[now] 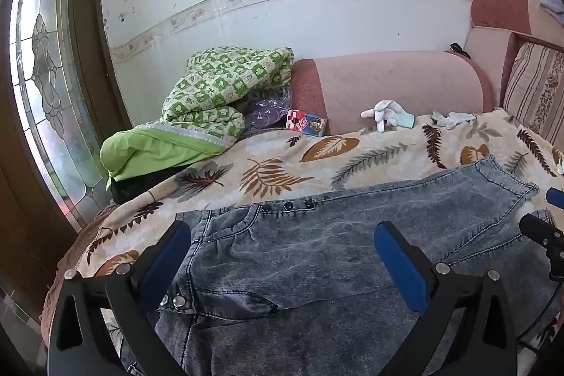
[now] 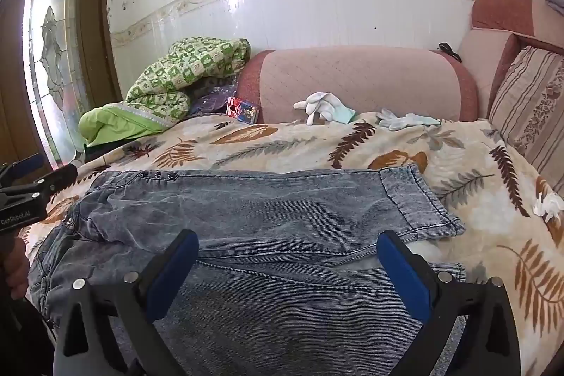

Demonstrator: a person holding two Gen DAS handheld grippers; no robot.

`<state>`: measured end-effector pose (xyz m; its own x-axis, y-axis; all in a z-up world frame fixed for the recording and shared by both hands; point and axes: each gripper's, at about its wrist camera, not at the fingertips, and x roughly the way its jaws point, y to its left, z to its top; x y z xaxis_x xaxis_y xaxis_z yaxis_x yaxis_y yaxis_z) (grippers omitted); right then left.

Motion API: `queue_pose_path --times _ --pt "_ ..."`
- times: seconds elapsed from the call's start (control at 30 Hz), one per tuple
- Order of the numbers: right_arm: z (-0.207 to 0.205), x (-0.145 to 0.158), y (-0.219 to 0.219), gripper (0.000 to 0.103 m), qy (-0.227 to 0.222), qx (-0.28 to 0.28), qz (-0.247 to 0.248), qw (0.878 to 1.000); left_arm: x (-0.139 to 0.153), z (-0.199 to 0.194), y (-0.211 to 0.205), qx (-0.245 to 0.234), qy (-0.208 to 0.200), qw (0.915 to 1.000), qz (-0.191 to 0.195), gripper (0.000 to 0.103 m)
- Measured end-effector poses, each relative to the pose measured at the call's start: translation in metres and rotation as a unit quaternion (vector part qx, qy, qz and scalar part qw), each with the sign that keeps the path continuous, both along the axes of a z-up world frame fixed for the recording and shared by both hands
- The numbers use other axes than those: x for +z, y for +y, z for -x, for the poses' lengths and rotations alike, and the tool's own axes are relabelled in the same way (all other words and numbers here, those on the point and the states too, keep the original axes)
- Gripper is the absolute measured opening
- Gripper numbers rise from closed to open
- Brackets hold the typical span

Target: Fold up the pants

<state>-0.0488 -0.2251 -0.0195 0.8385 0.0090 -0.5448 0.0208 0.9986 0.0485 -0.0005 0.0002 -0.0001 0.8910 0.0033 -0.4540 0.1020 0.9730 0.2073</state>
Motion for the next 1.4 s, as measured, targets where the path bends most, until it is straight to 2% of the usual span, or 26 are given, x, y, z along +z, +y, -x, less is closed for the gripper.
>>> queue_pose_path --times 0.17,0.53,0.57,1.4 --pt "0.002 -0.004 0.004 0.102 0.0 0.001 0.002 1.0 -0.004 -0.004 -0.001 0.0 0.011 0.9999 0.004 0.103" --pt "0.001 0.012 -0.009 0.102 0.003 -0.005 -0.008 1.0 -0.005 -0.005 0.002 0.005 0.021 0.9998 -0.001 0.103" --pt "0.003 0.005 -0.004 0.102 -0.001 -0.008 -0.004 1.0 -0.005 -0.005 0.003 0.005 0.021 0.9998 -0.001 0.103" --pt "0.0 0.001 -0.008 0.102 0.013 -0.019 -0.008 1.0 -0.01 -0.009 0.005 0.012 0.032 0.9994 -0.001 0.103"
